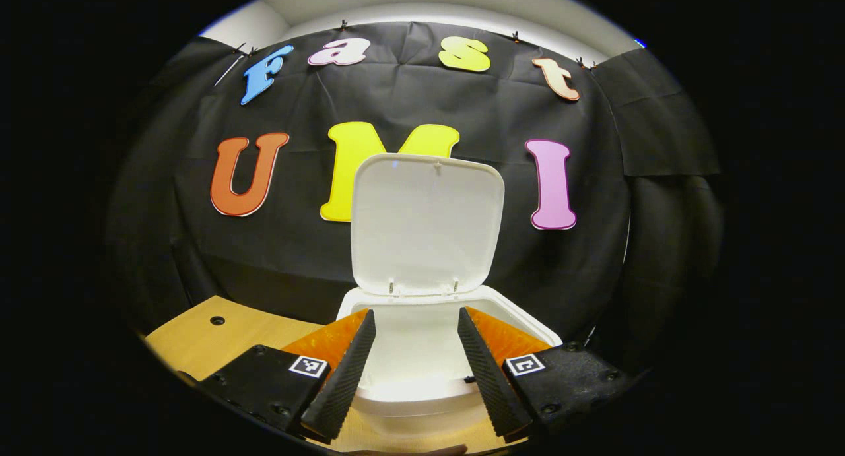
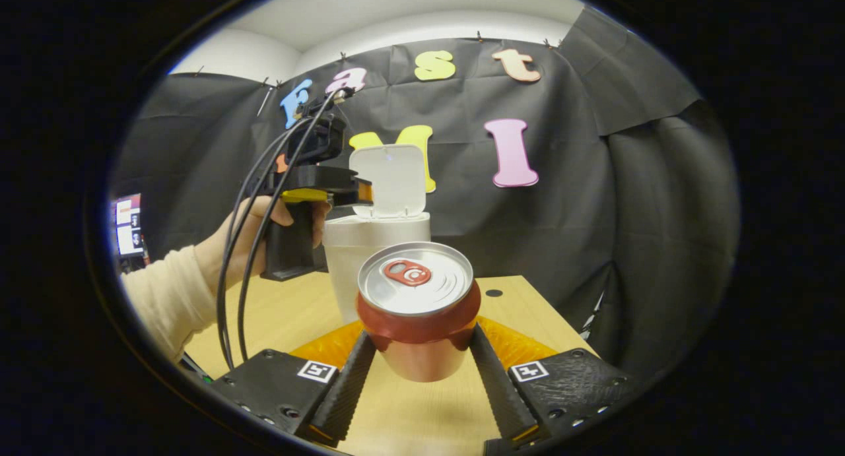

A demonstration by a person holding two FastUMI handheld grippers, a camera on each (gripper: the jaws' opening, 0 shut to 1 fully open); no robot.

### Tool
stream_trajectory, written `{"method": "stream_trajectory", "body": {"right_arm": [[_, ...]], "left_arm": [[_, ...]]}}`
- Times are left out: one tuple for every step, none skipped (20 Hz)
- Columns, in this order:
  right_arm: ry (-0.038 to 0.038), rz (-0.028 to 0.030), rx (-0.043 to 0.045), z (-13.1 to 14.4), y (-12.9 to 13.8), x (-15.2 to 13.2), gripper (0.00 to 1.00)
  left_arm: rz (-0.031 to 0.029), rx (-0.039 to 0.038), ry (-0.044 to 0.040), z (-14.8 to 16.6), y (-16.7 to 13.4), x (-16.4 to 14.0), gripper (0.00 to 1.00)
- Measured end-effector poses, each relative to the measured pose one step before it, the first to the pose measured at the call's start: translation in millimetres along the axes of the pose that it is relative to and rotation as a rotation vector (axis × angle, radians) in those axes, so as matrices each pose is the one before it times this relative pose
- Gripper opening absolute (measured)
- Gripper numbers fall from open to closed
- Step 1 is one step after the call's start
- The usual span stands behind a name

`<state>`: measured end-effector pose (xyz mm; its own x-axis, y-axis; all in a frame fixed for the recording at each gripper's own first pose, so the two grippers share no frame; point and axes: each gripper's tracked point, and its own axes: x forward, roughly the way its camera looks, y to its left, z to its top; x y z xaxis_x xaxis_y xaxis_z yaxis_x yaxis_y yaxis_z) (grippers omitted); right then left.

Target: Press the lid of the desktop garbage bin to open it, pick up the crumpled paper on the desktop and throw it into the bin, then pick up the pop can on the desktop and drop it into the bin, and finally close the garbage bin lid.

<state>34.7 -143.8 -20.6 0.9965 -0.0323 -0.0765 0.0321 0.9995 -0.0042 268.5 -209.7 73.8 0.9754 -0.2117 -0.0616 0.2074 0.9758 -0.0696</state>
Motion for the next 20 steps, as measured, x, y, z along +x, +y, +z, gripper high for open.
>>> {"method": "stream_trajectory", "body": {"right_arm": [[-0.00426, -0.00604, -0.00743, 0.53, -1.04, -0.64, 0.81], [-0.00503, -0.00454, -0.00441, 1.49, -0.92, -0.54, 0.81], [-0.00399, -0.00512, 0.00379, 0.52, -1.62, -1.11, 0.81], [-0.00255, -0.00154, 0.0052, 1.41, -0.39, -0.81, 0.81], [-0.00132, -0.00242, 0.00341, -0.18, -0.28, -0.31, 0.81], [0.00048, -0.00144, -0.00133, 0.68, 0.94, -0.98, 0.8], [-0.00003, -0.00199, -0.00236, 1.18, 0.63, -0.46, 0.8], [-0.0001, 0.00273, -0.00209, 0.69, 1.65, -1.77, 0.8], [-0.00138, 0.00787, -0.00225, 0.82, 3.18, -1.66, 0.8], [-0.00217, 0.00516, -0.00146, 1.68, 3.46, -1.2, 0.81], [-0.00165, 0.00355, -0.00473, 1.07, 1.71, -0.96, 0.8], [-0.00201, 0.0022, -0.00933, 1.96, 2.37, -0.33, 0.8], [-0.00184, -0.00083, -0.00636, 2.0, 1.23, 0.15, 0.8], [-0.00041, -0.00253, -0.00186, 3.03, 0.69, 1.03, 0.8], [0.00187, -0.00217, -0.00002, 2.31, 0.31, 0.49, 0.8], [0.00102, -0.00089, 0.00029, 4.27, 1.45, 1.7, 0.8], [-0.00185, -0.00116, -0.00063, 5.41, 1.47, 0.36, 0.8], [-0.00506, -0.003, -0.00183, 6.45, 0.72, 1.61, 0.8], [-0.00628, -0.00527, -0.00262, 6.36, -0.44, 2.02, 0.8], [-0.00355, -0.00492, -0.00217, 7.18, -0.26, 3.01, 0.8]], "left_arm": [[0.00384, -0.00311, 0.00285, 1.69, 4.48, -4.03, 0.84], [-0.00536, -0.00086, -0.00002, -1.59, 5.17, -7.77, 0.84], [0.00335, 0.00653, -0.00413, 0.91, 6.44, -8.16, 0.89], [0.01179, 0.00505, -0.0014, -1.34, 8.92, -8.34, 0.93], [0.00874, 0.00412, 0.0042, -3.18, 7.64, -7.52, 0.96], [0.00776, -0.00484, 0.00011, -1.19, 8.62, -8.04, 0.97], [0.0051, -0.0116, 0.00087, -1.67, 8.73, -8.52, 0.98], [0.00794, -0.00464, 0.00287, -3.01, 8.27, -8.03, 0.98], [0.0128, 0.00347, -0.00334, -1.91, 9.32, -9.88, 0.98], [0.01035, 0.01124, -0.00378, -2.75, 9.5, -9.56, 0.98], [0.00954, 0.00959, -0.00477, -1.56, 8.96, -9.52, 0.98], [-0.00096, 0.00698, -0.01369, -2.26, 5.05, -11.0, 0.98], [0.00261, 0.0053, -0.00976, -2.86, 5.67, -10.21, 0.98], [0.00342, 0.0019, -0.00715, -5.71, 6.34, -9.02, 0.98], [0.00474, -0.0033, -0.00055, -6.57, 5.25, -9.73, 0.98], [0.0049, -0.00254, 0.00243, -7.51, 5.55, -9.29, 0.98], [0.01119, 0.00269, 0.00847, -7.36, 5.25, -9.29, 0.98], [0.01038, 0.00019, 0.00424, -7.08, 6.31, -7.38, 0.98], [0.0056, -0.00119, -0.00146, -6.51, 3.97, -7.24, 0.98], [0.00183, 0.00001, 0.00378, -5.79, 3.34, -6.36, 0.98]]}}
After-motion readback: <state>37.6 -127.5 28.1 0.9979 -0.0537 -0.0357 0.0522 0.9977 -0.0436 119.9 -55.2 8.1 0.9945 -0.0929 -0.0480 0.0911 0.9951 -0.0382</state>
